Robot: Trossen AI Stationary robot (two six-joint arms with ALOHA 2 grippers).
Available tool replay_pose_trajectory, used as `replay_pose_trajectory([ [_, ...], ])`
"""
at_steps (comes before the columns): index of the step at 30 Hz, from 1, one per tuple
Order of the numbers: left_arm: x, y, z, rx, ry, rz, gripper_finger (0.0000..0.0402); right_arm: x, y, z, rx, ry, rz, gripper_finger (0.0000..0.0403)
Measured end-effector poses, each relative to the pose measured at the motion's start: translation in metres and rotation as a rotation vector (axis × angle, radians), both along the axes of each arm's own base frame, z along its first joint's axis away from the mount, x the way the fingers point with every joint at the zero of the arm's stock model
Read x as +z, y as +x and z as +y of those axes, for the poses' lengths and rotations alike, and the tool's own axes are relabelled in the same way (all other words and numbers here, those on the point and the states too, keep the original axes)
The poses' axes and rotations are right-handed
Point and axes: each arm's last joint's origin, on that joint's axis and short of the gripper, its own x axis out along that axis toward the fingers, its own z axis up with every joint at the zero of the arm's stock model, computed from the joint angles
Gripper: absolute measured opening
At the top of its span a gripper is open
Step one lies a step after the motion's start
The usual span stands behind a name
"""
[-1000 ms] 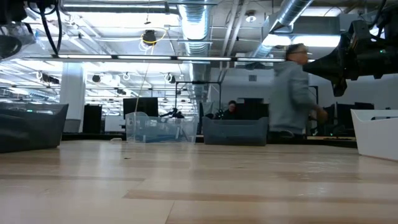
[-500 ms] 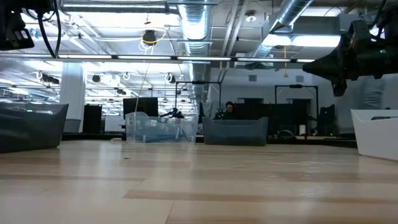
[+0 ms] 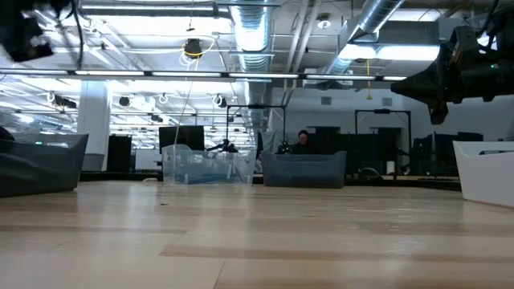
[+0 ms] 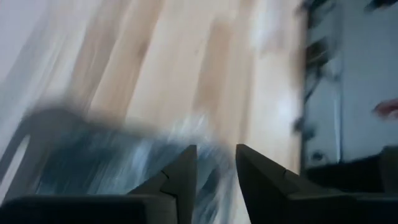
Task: Pick & Place Travel size toiletries
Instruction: Return to Home Position
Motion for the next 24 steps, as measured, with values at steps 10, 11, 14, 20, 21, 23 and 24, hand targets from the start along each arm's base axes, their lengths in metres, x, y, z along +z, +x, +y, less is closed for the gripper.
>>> replay_pose_trajectory([
  [10,0.062,0.001,0.01,0.029,0.222,-0.666,0.0008,0.0,0.0,0.0,0.001,0.0,0.0,0.0],
  [11,0.068,-0.004,0.013,0.028,0.234,-0.727,0.0006,0.0,0.0,0.0,0.001,0.0,0.0,0.0],
  [14,0.079,-0.023,0.026,0.043,0.245,-0.867,0.0001,0.0,0.0,0.0,0.001,0.0,0.0,0.0],
  [20,0.072,-0.056,0.047,0.071,0.221,-1.008,0.0001,0.0,0.0,0.0,0.0,0.0,0.0,0.0],
  [21,0.068,-0.059,0.048,0.053,0.215,-1.023,0.0001,0.0,0.0,0.0,0.0,0.0,0.0,0.0],
  [23,0.058,-0.062,0.048,-0.001,0.201,-1.046,0.0001,0.0,0.0,0.0,0.0,0.0,0.0,0.0],
  [24,0.051,-0.062,0.048,-0.025,0.19,-1.054,0.0001,0.0,0.0,0.0,0.001,0.0,0.0,0.0],
])
